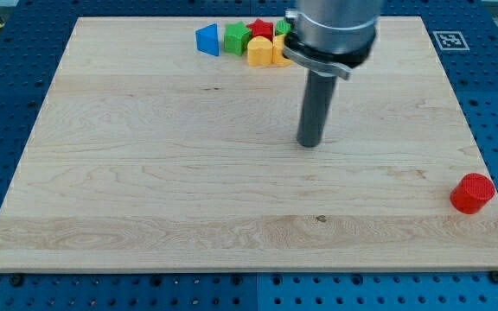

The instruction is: Place the arm left to the blue triangle

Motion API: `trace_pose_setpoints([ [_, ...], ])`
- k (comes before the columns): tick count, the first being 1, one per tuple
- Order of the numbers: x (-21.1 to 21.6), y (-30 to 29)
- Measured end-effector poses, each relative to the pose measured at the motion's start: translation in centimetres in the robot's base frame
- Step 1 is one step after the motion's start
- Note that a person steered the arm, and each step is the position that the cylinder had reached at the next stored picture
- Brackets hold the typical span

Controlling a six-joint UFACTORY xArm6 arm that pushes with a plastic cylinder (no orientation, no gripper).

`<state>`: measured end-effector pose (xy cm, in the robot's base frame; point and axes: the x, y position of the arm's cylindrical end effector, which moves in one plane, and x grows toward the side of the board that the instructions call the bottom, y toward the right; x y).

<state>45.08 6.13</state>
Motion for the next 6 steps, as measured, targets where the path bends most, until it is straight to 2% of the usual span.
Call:
trace_pose_setpoints([
  [2,-4.5,-5.7],
  [3,-4.5,-5.7],
  [4,-4.7,-8.4],
  [6,-9.2,-14.5],
])
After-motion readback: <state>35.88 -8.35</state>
